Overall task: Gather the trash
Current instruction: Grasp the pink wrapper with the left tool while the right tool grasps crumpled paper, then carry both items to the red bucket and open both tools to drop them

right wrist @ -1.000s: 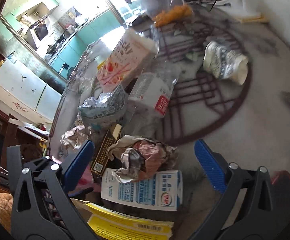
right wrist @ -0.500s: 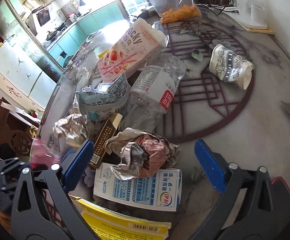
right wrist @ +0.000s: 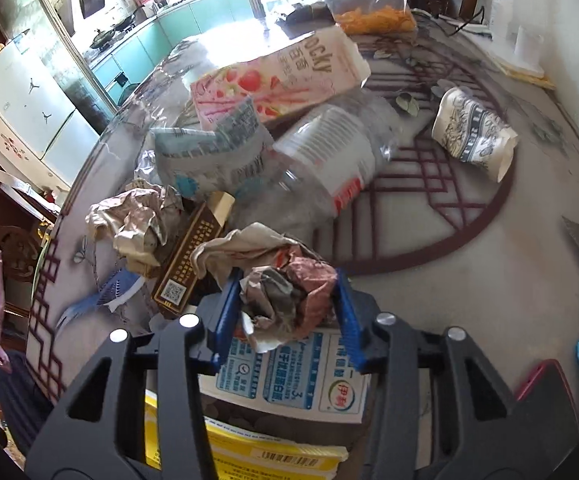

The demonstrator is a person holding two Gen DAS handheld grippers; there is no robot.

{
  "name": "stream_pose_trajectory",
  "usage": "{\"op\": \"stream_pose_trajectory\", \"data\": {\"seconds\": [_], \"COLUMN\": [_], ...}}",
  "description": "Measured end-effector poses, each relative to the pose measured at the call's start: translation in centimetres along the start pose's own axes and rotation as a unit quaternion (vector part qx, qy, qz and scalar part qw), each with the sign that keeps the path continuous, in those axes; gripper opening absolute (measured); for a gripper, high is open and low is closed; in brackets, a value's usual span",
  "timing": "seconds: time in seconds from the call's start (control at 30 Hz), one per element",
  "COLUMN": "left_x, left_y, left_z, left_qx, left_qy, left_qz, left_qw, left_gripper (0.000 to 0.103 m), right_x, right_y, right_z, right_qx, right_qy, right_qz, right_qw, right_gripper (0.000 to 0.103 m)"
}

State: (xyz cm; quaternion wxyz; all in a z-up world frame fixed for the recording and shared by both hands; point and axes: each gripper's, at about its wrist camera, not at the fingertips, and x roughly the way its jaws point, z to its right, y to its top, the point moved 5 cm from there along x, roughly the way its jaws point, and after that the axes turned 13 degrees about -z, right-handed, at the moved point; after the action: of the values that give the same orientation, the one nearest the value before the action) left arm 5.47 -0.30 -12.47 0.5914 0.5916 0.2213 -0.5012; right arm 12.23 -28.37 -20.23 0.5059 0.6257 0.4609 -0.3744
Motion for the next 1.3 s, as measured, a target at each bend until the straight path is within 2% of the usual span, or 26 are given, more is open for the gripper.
{"op": "stream_pose_trajectory", "data": {"seconds": [0.13,0.3,0.47,0.63,0.87,1.1,1.3], "left_x": [-1.7,-3.4,-4.4,-5.4,-6.9,-8.2,-7.2], "left_y": [-0.6,-1.2,-1.7,-2.3,-3.8,-6.3,-8.4], "left_z": [-1.8,-4.2,-6.7,-9.4,-15.1,-22.0,-27.7], "left_qx": [-0.023,-0.042,-0.063,-0.084,-0.136,-0.194,-0.260], "left_qy": [0.005,0.017,0.032,0.053,0.091,0.144,0.133], "left_qz": [0.016,0.033,0.043,0.047,0.040,0.024,0.000], "left_qw": [0.9996,0.9984,0.9966,0.9939,0.9858,0.9700,0.9564], "left_gripper": [0.009,0.009,0.009,0.009,0.009,0.009,0.009], "right_x": [-1.6,-4.9,-8.8,-11.0,-9.0,-4.6,-0.6], "right_y": [-0.5,-1.6,-2.5,-2.0,-1.6,-1.5,-1.7], "right_z": [0.2,-0.3,-3.8,-8.3,-17.2,-26.6,-33.9], "right_qx": [0.011,0.035,0.007,-0.024,-0.102,-0.170,-0.223], "right_qy": [-0.014,-0.007,-0.016,0.024,0.063,0.111,0.136], "right_qz": [0.026,0.062,0.102,0.122,0.094,0.038,-0.008], "right_qw": [1.000,0.997,0.995,0.992,0.988,0.978,0.965], "right_gripper": [0.042,0.042,0.042,0.042,0.042,0.042,0.042]}}
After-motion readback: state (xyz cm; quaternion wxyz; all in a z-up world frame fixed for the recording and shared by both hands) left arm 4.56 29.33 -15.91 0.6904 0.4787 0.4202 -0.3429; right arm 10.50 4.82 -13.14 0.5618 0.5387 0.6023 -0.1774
